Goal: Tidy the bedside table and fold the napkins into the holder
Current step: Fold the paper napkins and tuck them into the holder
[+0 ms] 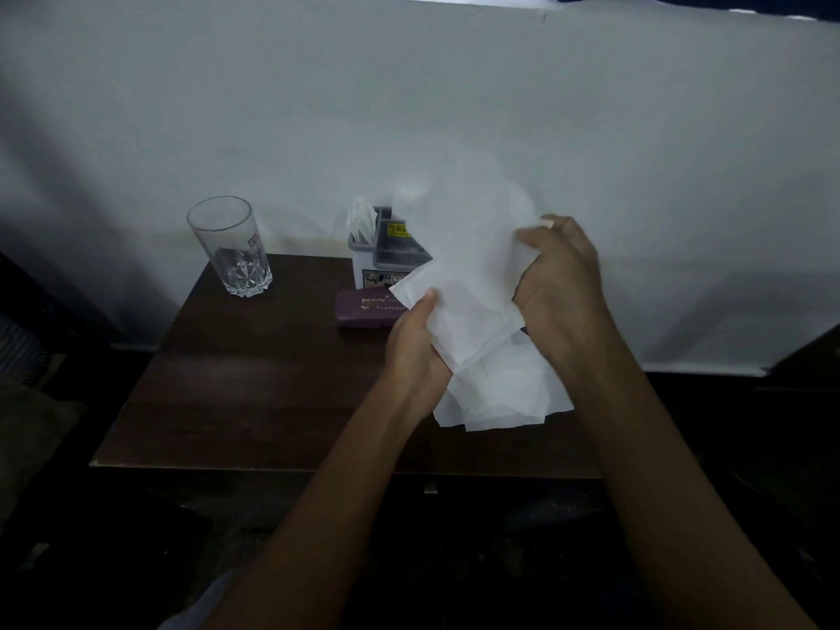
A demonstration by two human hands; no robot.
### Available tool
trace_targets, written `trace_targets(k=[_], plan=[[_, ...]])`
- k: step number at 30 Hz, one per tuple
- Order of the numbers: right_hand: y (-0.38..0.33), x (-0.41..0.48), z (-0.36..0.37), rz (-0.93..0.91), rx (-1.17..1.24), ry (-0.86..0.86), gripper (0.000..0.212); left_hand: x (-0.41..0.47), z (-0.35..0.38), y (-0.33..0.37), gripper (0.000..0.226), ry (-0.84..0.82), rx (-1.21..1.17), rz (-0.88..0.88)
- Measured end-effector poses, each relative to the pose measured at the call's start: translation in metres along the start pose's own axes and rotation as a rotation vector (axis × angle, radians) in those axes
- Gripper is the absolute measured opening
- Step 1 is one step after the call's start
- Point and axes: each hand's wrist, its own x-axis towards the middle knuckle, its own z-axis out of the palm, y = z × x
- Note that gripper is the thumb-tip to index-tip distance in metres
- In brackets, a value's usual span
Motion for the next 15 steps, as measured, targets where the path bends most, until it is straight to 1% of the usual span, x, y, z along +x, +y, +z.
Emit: trace_targets(k=[2,3,6,9,11,15], plan=[[0.016,0.001,-0.001,-0.005,-0.196,0.073,0.015,0.000,0.000,0.001,0.039,-0.007,-0.008,-0.001],[0.021,0.001,0.000,-0.019,-0.254,0.113,0.013,0.000,0.000,0.001,0.040,-0.013,-0.010,0.000],[0.031,0.001,0.001,-0.033,-0.291,0.183,0.013,-0.003,0.002,0.002,0.038,-0.039,-0.066,0.013],[0.035,-0.002,0.003,-0.016,-0.305,0.179,0.018,-0.007,0.005,0.004,0.037,-0.064,-0.111,0.032],[0.037,-0.003,0.004,-0.013,-0.305,0.174,0.022,-0.007,0.005,0.005,0.042,-0.075,-0.124,0.036],[0.035,-0.006,0.005,-0.001,-0.358,0.121,0.019,-0.007,0.005,0.008,0.054,-0.069,-0.128,0.054]])
